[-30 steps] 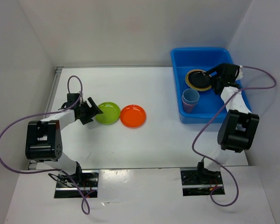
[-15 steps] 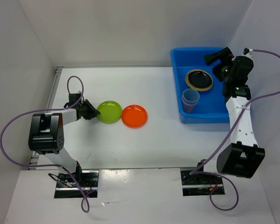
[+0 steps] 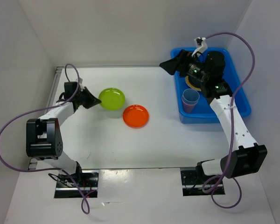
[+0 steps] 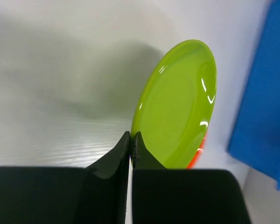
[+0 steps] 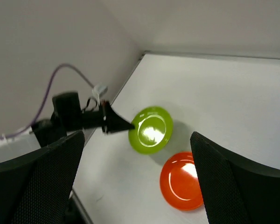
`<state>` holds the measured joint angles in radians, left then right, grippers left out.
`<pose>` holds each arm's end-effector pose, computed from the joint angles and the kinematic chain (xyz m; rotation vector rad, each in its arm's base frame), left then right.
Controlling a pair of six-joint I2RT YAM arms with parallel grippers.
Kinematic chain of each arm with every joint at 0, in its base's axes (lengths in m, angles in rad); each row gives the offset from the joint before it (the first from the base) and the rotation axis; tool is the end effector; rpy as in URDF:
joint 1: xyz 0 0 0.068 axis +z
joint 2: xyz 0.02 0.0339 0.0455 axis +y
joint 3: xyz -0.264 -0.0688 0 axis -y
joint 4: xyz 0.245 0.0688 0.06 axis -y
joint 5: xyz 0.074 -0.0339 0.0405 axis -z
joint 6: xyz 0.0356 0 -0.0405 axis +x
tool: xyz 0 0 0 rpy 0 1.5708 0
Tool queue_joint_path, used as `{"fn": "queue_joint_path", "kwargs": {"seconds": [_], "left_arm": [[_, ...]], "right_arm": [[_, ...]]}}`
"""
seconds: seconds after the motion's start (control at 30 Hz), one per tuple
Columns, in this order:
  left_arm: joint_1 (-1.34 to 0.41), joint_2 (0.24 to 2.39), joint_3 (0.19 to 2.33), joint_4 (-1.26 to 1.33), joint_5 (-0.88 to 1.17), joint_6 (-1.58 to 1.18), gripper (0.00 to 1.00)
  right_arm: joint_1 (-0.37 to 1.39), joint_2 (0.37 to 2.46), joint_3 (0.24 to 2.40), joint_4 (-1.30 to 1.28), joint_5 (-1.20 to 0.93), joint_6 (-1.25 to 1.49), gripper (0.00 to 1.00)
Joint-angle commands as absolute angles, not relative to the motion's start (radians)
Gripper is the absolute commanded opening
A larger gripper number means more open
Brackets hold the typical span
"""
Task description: Place the mixed dishes into the plastic bin
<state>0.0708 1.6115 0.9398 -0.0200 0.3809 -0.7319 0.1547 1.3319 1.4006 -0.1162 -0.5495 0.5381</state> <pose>0.3424 0.0110 0.2035 -0.7107 2.2114 -0.7749 0.2956 0.0649 0.4417 -0.1205 1.6972 0.9676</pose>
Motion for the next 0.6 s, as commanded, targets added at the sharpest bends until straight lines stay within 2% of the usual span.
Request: {"fn": "queue_joint_path", "kwargs": {"seconds": [0.0, 0.1, 0.23, 0.57], "left_arm": [[0.077, 1.52, 1.119, -0.037, 0.605, -0.678, 0.0], [0.077, 1.508, 1.189, -0.06, 0.736, -0.666, 0.0], [0.054, 1.487, 1.243, -0.06, 0.814, -0.666, 0.0], [0.006, 1.442, 1.292, -0.075, 0.91, -0.657, 0.0]], "right_arm": [[0.198, 1.385, 1.412, -0.051, -0.759, 0.497, 0.99], [0.267, 1.451, 1.42, 0.005, -0.808, 0.52, 0.99], [0.365, 1.554, 1.512, -0.115, -0.724, 0.454, 0.99], [0.407, 1.654, 1.58, -0.109, -0.723, 0.479, 0.99]]}}
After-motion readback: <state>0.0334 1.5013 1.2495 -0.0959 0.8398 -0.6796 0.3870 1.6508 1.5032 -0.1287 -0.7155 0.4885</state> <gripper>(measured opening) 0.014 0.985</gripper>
